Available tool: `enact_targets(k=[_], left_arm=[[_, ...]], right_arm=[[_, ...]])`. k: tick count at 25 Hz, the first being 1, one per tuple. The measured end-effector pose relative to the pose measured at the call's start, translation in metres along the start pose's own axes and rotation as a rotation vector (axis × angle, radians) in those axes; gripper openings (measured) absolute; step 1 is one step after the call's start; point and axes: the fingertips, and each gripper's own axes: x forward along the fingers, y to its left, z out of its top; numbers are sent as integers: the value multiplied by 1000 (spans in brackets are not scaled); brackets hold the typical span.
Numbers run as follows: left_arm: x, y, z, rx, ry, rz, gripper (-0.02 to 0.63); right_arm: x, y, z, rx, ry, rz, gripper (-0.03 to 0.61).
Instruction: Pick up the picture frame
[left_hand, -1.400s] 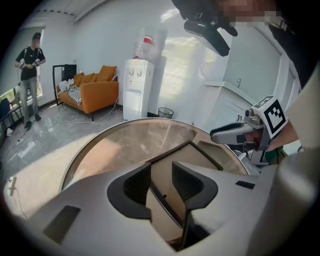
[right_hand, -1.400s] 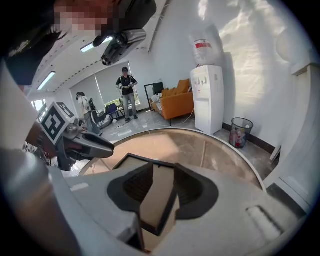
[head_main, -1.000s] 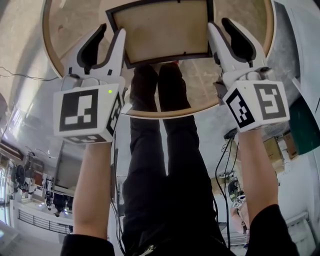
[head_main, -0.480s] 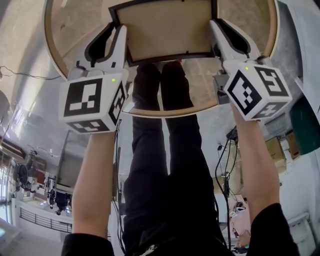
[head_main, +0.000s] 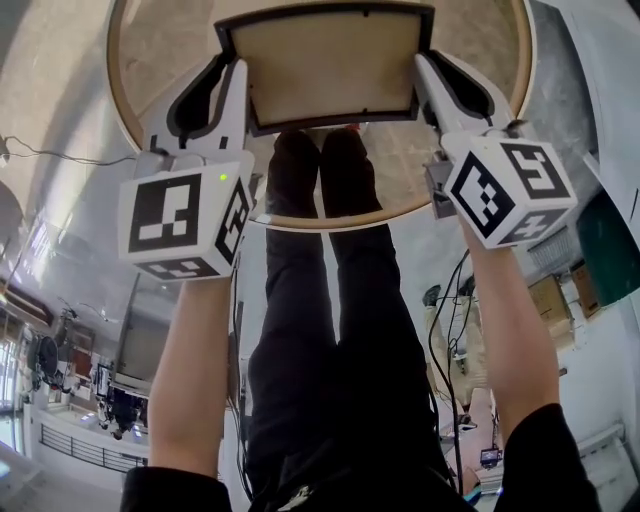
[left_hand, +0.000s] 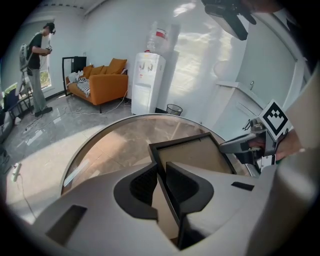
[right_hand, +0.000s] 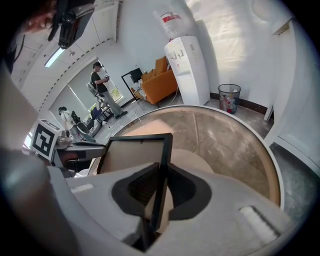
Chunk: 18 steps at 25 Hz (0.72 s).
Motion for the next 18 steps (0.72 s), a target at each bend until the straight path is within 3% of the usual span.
enact_targets(k=[18], left_arm=[[-82,-24,32,14,-43,-1,69]], right_arm=[[-76,44,27,-35,-41,-8,46]])
